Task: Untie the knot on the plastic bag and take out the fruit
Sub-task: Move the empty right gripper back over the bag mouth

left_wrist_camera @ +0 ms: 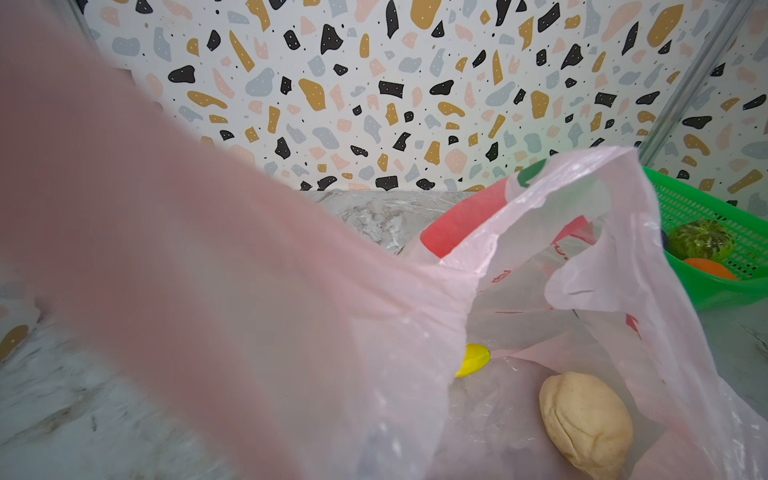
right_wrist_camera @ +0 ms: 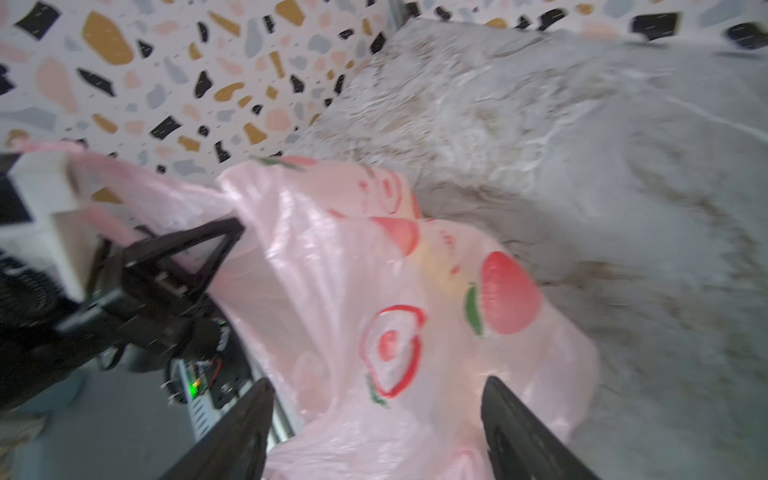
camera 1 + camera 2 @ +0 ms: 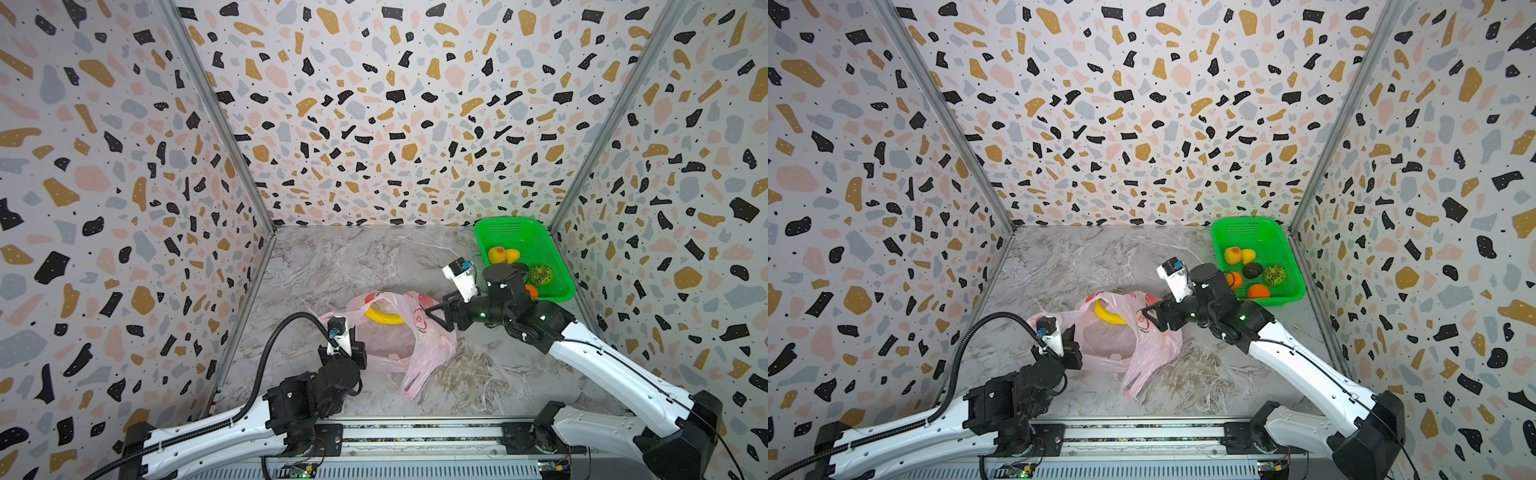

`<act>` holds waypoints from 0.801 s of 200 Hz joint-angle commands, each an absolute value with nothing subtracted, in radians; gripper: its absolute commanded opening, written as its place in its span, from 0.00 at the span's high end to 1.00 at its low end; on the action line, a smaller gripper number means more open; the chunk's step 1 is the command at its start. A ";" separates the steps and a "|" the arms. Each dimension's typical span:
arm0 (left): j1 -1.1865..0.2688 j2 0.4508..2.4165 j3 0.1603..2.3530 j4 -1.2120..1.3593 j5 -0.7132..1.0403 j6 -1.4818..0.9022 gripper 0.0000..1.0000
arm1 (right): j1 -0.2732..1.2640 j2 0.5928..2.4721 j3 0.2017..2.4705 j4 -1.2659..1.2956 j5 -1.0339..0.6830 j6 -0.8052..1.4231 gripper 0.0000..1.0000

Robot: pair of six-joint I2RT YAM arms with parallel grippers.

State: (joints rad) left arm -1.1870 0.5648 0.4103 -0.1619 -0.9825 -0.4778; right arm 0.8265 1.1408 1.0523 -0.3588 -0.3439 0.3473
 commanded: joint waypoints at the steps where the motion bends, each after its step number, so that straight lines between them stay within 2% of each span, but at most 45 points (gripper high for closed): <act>1: -1.192 0.557 0.426 -0.080 -0.962 -0.421 1.00 | 0.933 1.167 1.116 -0.347 -0.322 0.437 0.21; 36: -1.192 0.565 0.436 -0.051 -0.935 -0.395 1.00 | 1.049 1.266 1.169 -0.323 -0.320 0.445 0.21; 108: -1.192 0.551 0.443 -0.062 -0.915 -0.387 1.00 | 1.098 1.366 1.156 -0.220 -0.320 0.407 0.21; 160: -1.193 0.535 0.440 -0.064 -0.910 -0.385 1.00 | 1.097 1.413 1.073 -0.230 -0.086 0.307 0.22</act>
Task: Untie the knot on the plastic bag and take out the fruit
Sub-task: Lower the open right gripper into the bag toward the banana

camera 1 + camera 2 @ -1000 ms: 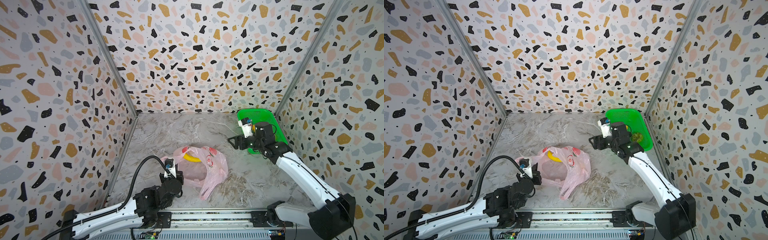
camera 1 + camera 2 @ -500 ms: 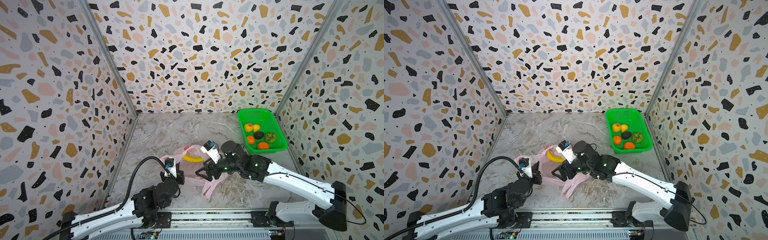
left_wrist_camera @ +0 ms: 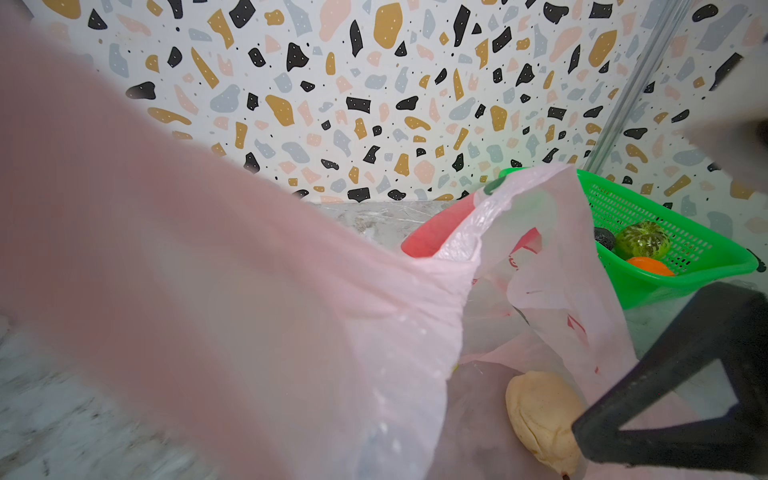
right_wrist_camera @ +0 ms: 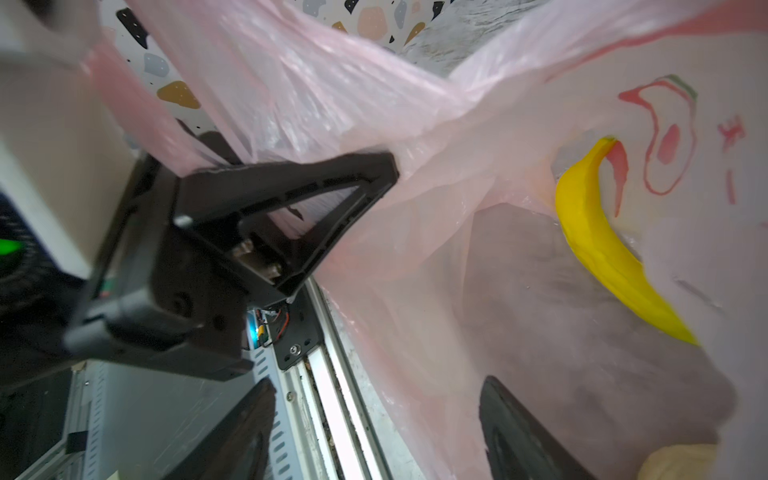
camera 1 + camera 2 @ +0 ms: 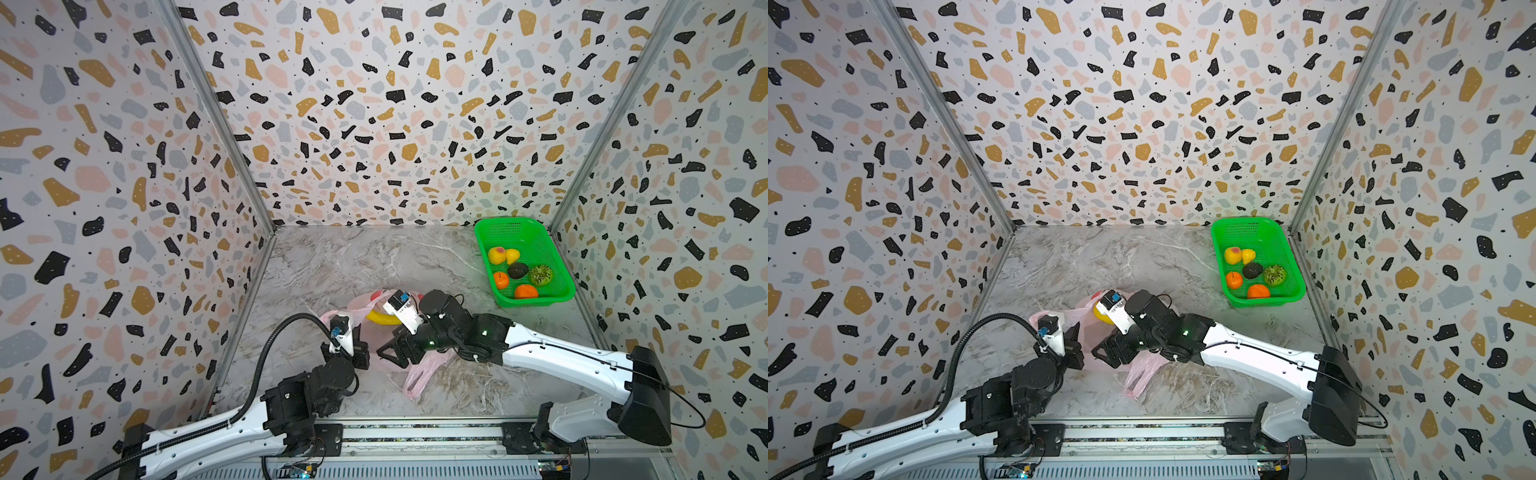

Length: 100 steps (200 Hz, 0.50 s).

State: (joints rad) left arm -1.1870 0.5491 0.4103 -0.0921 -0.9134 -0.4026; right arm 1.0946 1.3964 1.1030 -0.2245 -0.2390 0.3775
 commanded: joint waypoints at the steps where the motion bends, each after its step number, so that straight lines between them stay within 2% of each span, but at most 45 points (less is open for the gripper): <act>1: -1.192 0.535 0.440 -0.064 -0.910 -0.385 1.00 | 1.097 1.413 1.072 -0.231 -0.077 0.305 0.22; 22: -1.192 0.524 0.438 -0.069 -0.907 -0.382 1.00 | 1.094 1.420 1.059 -0.243 0.040 0.256 0.22; 100: -1.192 0.500 0.436 -0.093 -0.911 -0.390 1.00 | 1.057 1.453 1.072 -0.376 0.280 0.170 0.23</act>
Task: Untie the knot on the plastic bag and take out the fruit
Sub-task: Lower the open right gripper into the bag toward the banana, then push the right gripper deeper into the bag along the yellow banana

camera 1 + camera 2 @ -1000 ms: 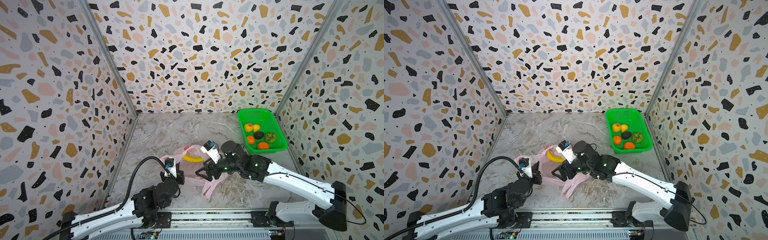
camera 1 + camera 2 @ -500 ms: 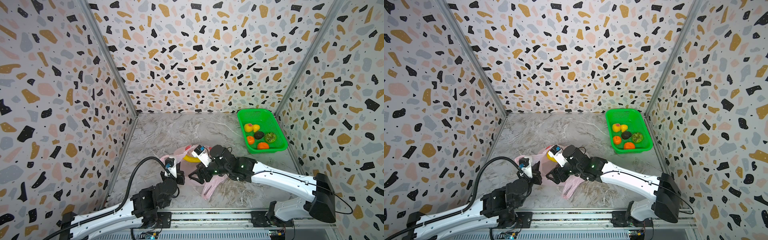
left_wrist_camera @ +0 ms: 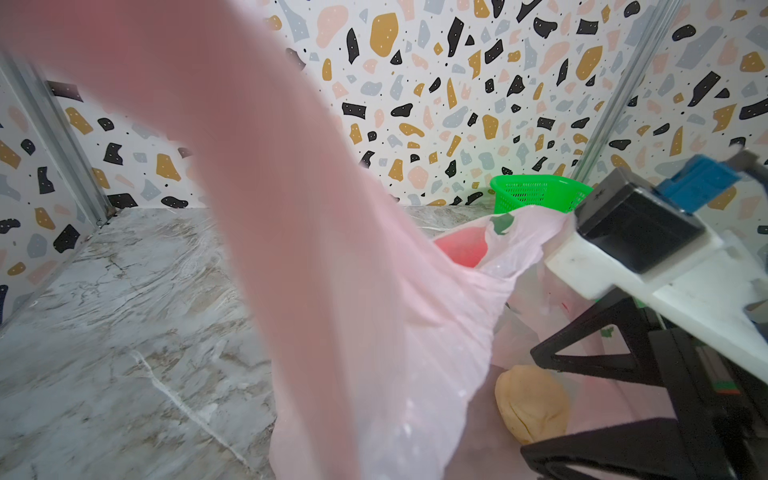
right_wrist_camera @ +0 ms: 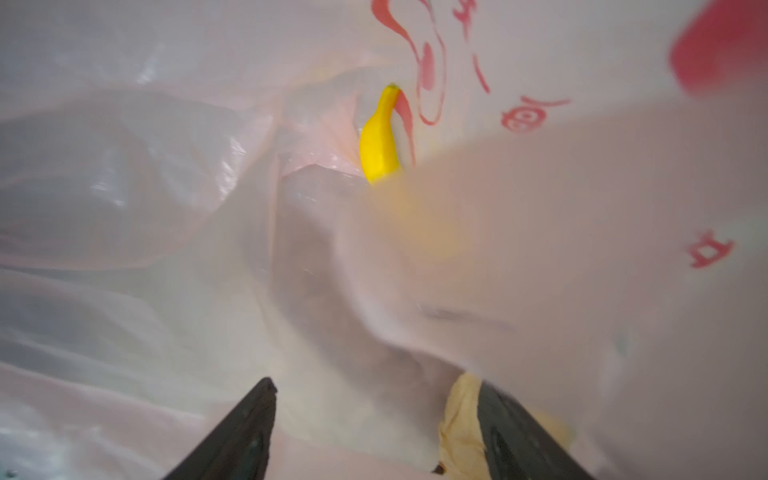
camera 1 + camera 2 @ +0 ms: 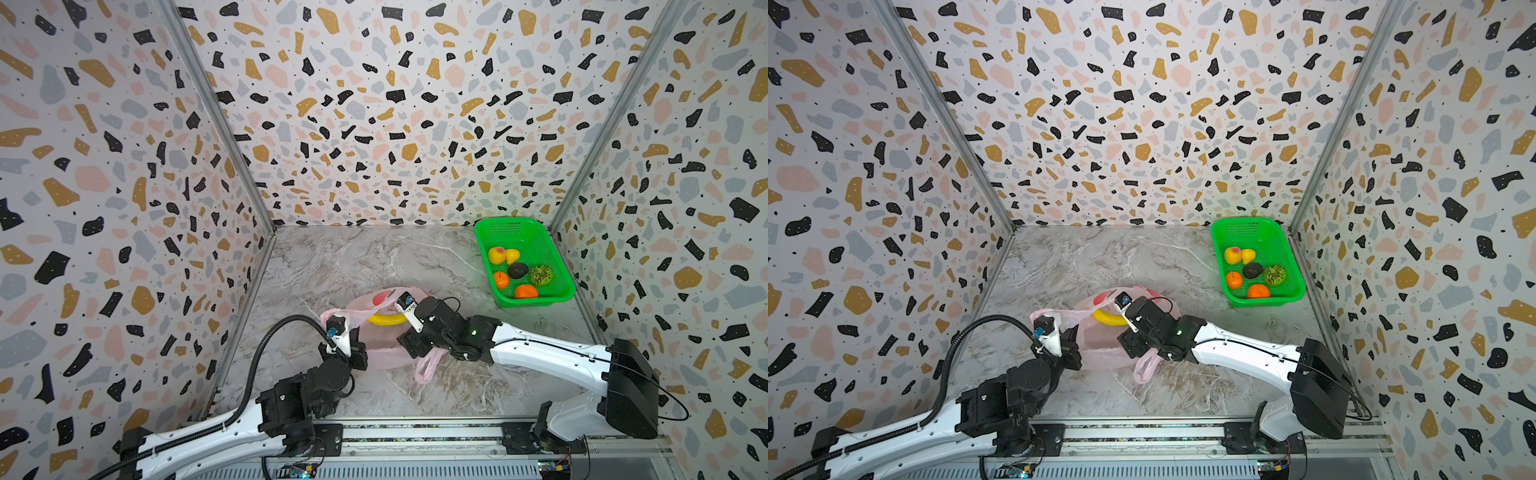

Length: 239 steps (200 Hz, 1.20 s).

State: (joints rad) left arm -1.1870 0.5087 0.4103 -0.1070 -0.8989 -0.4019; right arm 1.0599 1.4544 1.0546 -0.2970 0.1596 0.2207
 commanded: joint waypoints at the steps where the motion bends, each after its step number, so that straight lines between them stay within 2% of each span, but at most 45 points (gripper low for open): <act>1: -1.192 0.501 0.436 -0.093 -0.911 -0.390 1.00 | 1.058 1.454 1.071 -0.377 0.280 0.167 0.23; 69: -1.192 0.538 0.453 -0.057 -0.887 -0.379 1.00 | 1.211 1.474 1.078 -0.401 0.245 0.103 0.23; 100: -1.192 0.530 0.448 -0.056 -0.879 -0.376 1.00 | 1.205 1.543 1.113 -0.413 0.195 0.087 0.24; 156: -1.192 0.509 0.437 -0.084 -0.870 -0.381 1.00 | 1.124 1.733 1.344 -0.496 0.022 0.060 0.24; 201: -1.192 0.501 0.411 -0.100 -0.856 -0.409 1.00 | 1.083 1.858 1.514 -0.592 0.011 0.077 0.23; 222: -1.192 0.503 0.399 -0.102 -0.851 -0.432 1.00 | 1.083 1.876 1.495 -0.526 -0.006 0.091 0.23; 239: -1.192 0.499 0.397 -0.115 -0.864 -0.448 1.00 | 1.083 1.858 1.393 -0.398 -0.016 0.115 0.24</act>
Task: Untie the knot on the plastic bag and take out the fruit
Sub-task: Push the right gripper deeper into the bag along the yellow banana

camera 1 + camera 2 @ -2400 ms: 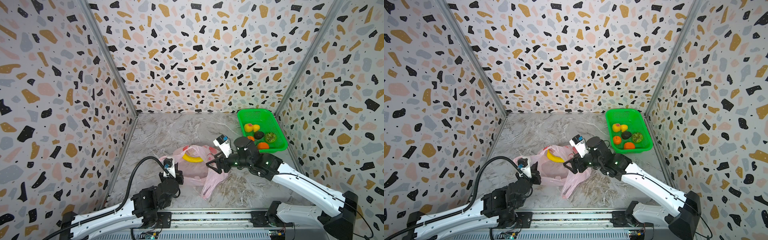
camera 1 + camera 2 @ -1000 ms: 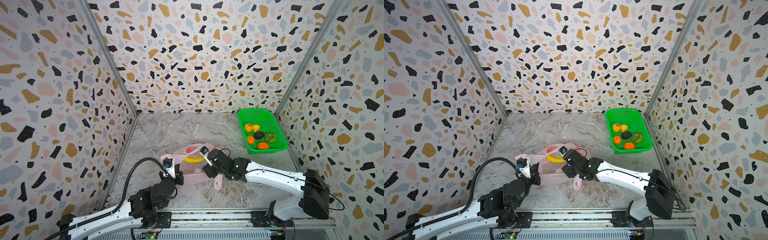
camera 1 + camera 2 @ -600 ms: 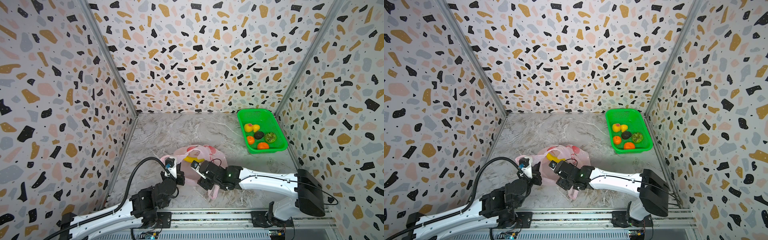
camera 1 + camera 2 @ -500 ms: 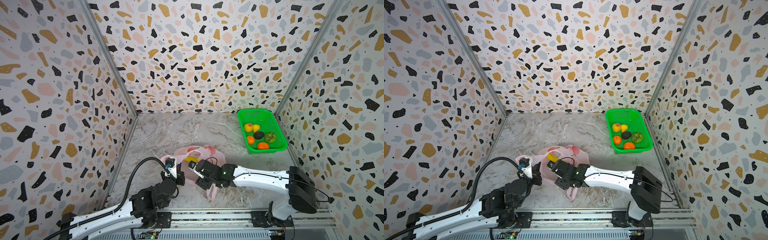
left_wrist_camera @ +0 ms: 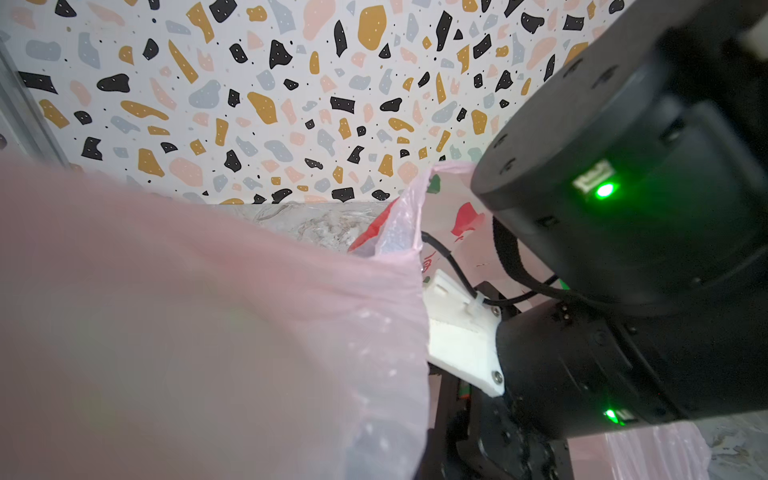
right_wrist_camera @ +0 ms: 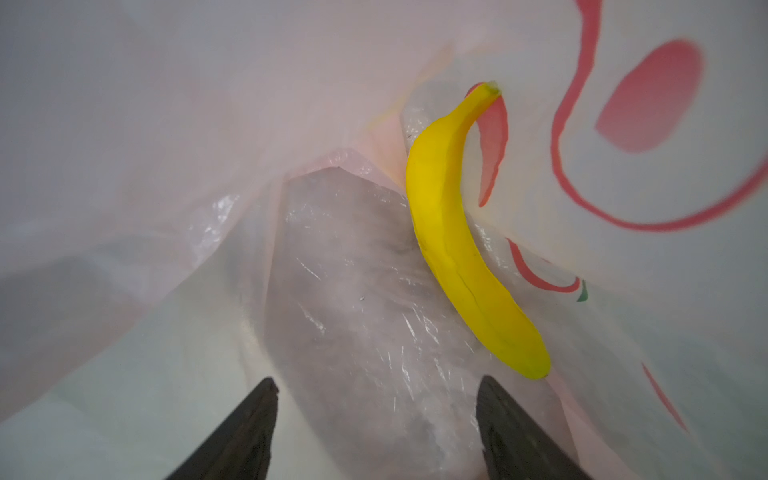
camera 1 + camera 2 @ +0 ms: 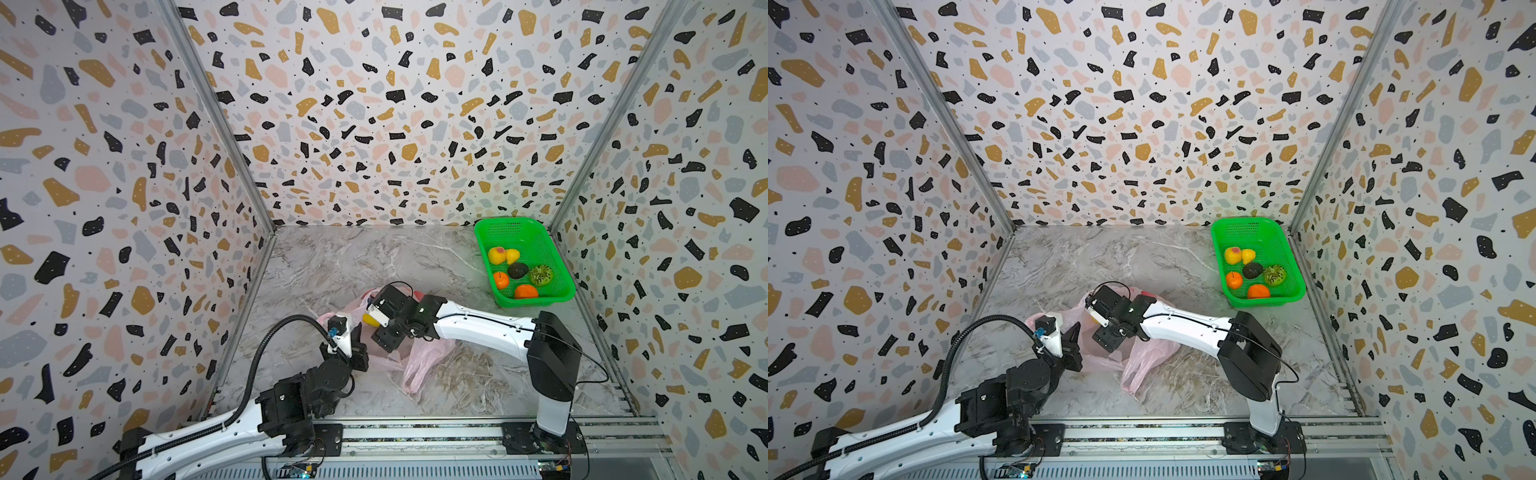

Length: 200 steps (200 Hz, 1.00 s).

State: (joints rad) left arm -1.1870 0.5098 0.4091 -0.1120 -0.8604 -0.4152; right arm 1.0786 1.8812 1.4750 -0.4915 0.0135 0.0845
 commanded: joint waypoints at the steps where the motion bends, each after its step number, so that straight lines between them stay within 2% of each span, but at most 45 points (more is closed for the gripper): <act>1: -1.192 0.499 0.398 -0.116 -0.865 -0.449 1.00 | 1.083 1.857 1.389 -0.392 -0.018 0.116 0.23; 47: -1.192 0.465 0.391 -0.142 -0.916 -0.463 1.00 | 1.086 1.789 1.165 -0.200 -0.022 0.133 0.24; 72: -1.192 0.473 0.373 -0.135 -0.904 -0.481 1.00 | 1.088 1.762 1.119 -0.121 0.009 0.107 0.24; 200: -1.192 0.508 0.337 -0.192 -0.886 -0.566 1.00 | 1.032 1.921 1.218 0.023 0.099 -0.029 0.23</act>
